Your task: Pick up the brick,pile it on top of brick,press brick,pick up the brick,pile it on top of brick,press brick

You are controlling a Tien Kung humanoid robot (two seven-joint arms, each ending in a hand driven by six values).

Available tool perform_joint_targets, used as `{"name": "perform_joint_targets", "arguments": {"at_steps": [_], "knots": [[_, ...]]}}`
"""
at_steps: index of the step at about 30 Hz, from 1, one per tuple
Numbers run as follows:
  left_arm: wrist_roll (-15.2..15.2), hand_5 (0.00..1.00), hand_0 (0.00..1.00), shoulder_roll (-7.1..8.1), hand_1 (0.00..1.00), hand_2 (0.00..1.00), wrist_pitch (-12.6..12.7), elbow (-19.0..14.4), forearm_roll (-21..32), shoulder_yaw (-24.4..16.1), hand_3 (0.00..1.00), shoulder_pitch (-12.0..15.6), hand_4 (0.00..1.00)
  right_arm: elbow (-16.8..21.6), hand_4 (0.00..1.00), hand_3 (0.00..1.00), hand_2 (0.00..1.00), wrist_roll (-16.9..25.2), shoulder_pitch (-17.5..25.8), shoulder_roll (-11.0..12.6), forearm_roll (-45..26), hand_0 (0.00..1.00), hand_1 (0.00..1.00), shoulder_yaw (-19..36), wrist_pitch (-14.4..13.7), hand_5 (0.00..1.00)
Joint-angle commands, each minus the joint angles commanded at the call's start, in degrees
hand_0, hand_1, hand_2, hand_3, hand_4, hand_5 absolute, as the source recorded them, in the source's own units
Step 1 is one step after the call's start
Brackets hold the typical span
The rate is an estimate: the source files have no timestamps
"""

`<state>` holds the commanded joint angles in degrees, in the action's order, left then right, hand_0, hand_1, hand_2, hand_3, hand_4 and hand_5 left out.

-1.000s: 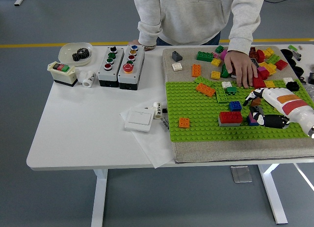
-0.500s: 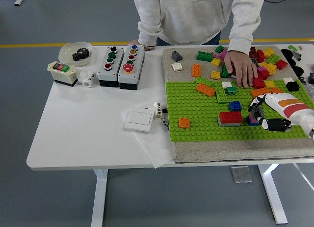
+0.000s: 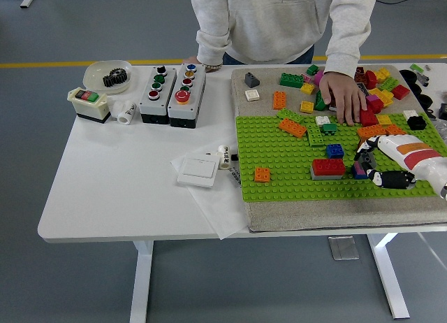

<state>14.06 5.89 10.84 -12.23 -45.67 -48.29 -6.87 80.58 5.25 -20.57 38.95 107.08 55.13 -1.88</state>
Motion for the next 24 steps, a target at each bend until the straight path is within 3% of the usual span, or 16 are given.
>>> {"name": "perform_joint_targets", "arguments": {"at_steps": [24], "knots": [[-0.03,0.645,0.762,-0.01,0.797,0.787,0.06,-0.01,0.24,0.11,0.681,-0.15,0.772,-2.8,0.535,0.585,0.715,-0.15,-0.55,-0.43,-0.62,0.701,0.699,-0.96,-0.15,0.226]]}}
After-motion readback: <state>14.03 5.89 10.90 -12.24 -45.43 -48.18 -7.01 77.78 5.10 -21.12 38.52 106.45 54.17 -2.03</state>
